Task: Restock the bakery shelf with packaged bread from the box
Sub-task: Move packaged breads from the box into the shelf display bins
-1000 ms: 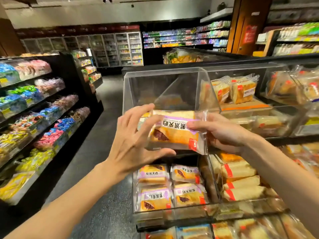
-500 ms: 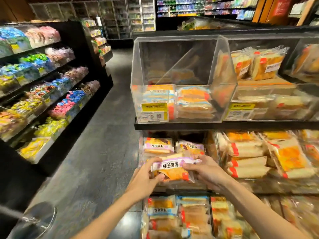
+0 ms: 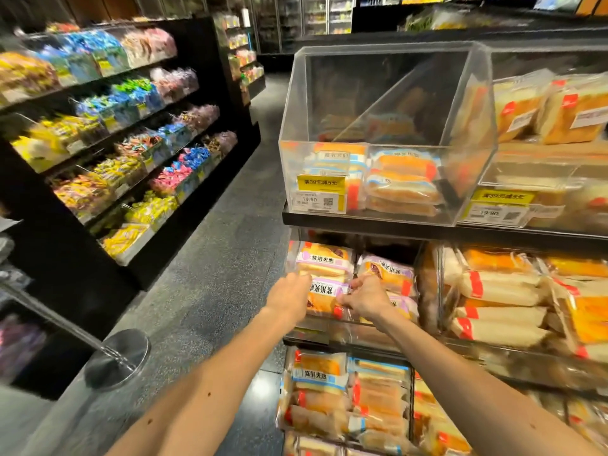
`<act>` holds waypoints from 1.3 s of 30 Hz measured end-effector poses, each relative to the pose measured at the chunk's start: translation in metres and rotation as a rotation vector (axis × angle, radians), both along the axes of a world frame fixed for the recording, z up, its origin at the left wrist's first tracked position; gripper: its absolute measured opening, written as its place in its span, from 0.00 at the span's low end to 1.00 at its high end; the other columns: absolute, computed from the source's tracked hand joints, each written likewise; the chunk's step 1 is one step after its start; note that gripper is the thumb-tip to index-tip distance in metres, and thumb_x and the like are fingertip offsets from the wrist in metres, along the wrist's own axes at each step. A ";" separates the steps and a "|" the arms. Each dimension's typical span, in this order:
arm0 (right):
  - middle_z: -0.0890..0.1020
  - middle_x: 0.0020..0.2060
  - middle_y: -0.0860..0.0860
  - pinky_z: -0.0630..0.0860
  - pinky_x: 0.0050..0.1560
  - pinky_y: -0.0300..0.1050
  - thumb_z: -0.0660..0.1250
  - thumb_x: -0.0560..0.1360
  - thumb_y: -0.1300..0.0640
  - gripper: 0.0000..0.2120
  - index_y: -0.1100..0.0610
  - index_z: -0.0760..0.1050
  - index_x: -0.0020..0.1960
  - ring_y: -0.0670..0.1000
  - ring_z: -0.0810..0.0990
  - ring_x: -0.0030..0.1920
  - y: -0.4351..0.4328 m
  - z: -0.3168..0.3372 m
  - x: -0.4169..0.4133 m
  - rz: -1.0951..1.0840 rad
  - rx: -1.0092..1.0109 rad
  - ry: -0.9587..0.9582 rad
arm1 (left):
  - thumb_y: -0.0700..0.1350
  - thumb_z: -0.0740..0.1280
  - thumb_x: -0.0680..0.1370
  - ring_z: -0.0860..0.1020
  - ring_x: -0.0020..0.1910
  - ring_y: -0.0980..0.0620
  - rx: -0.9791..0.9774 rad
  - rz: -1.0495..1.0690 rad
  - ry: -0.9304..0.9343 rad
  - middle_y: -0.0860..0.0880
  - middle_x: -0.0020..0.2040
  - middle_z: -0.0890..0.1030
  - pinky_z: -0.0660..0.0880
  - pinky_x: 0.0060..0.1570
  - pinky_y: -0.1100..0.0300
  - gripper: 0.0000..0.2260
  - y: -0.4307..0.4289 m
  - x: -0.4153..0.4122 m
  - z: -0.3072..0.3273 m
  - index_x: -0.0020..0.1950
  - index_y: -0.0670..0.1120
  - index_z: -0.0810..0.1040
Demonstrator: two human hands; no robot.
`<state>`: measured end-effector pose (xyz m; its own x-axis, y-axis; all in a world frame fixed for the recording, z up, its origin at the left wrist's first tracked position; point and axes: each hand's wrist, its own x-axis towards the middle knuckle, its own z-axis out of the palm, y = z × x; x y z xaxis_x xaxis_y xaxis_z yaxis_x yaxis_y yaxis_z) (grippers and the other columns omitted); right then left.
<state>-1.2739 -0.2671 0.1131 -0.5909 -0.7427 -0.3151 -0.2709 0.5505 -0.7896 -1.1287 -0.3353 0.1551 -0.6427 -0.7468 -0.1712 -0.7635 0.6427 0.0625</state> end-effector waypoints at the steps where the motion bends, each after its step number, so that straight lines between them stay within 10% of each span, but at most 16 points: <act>1: 0.82 0.48 0.52 0.81 0.46 0.46 0.79 0.69 0.60 0.13 0.57 0.77 0.47 0.52 0.83 0.48 0.001 0.000 0.000 0.004 0.001 0.020 | 0.32 0.63 0.79 0.78 0.61 0.39 -0.020 -0.013 -0.037 0.40 0.61 0.78 0.75 0.55 0.51 0.18 0.002 0.000 0.000 0.67 0.43 0.72; 15: 0.77 0.42 0.45 0.69 0.46 0.45 0.72 0.73 0.52 0.12 0.51 0.77 0.56 0.49 0.76 0.48 0.048 0.043 0.072 0.474 -0.193 0.521 | 0.48 0.64 0.81 0.79 0.52 0.47 -0.059 0.090 0.340 0.48 0.52 0.80 0.76 0.52 0.52 0.09 0.025 0.112 0.032 0.56 0.47 0.81; 28: 0.73 0.64 0.50 0.68 0.58 0.45 0.62 0.81 0.49 0.18 0.53 0.69 0.68 0.54 0.71 0.66 0.060 -0.034 0.408 1.517 -0.293 0.456 | 0.56 0.58 0.76 0.79 0.54 0.44 -0.018 0.875 0.094 0.49 0.57 0.79 0.77 0.49 0.50 0.18 0.207 0.454 -0.040 0.63 0.55 0.76; 39: 0.75 0.60 0.53 0.72 0.59 0.49 0.64 0.79 0.52 0.16 0.57 0.72 0.65 0.55 0.75 0.61 0.046 -0.120 0.655 1.757 0.015 0.436 | 0.53 0.62 0.81 0.76 0.61 0.44 0.355 1.393 0.252 0.44 0.60 0.78 0.73 0.58 0.52 0.17 0.238 0.669 -0.195 0.68 0.50 0.72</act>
